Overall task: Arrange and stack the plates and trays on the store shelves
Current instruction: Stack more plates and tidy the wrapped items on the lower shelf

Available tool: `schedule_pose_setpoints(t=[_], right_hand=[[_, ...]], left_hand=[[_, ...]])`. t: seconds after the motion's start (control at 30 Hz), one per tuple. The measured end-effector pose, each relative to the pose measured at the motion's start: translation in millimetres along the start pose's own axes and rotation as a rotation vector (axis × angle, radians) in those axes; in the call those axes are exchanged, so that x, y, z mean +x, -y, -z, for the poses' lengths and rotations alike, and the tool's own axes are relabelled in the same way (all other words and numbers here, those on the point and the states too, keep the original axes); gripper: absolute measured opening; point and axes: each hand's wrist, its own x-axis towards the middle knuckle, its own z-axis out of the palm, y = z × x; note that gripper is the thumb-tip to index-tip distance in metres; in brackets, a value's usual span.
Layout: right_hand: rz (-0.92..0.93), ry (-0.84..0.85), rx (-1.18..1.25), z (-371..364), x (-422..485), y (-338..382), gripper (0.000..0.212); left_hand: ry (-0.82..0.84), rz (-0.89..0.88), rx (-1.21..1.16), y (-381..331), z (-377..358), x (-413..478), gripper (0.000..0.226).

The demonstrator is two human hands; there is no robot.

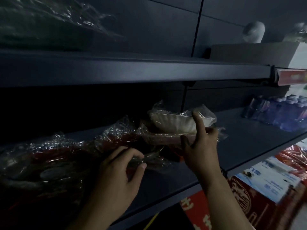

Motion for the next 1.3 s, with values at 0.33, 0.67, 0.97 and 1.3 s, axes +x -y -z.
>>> schedule_pose_setpoints(t=[0.33, 0.67, 0.97, 1.3], right_hand=[[0.026, -0.215, 0.048, -22.7, 15.0, 8.6, 0.038], [0.085, -0.244, 0.218, 4.0, -3.5, 24.2, 0.034], [0.081, -0.065, 0.462, 21.6, -55.8, 91.3, 0.038], [0.231, 0.112, 0.486, 24.7, -124.6, 144.9, 0.045]], left_hand=[[-0.094, -0.068, 0.091, 1.7, -0.4, -5.5, 0.014], [-0.216, -0.067, 0.073, -8.9, 17.6, -13.5, 0.022], [-0.234, 0.160, -0.111, -2.0, 79.9, -47.1, 0.092], [-0.325, 0.122, 0.100, -24.5, 142.2, -105.1, 0.061]])
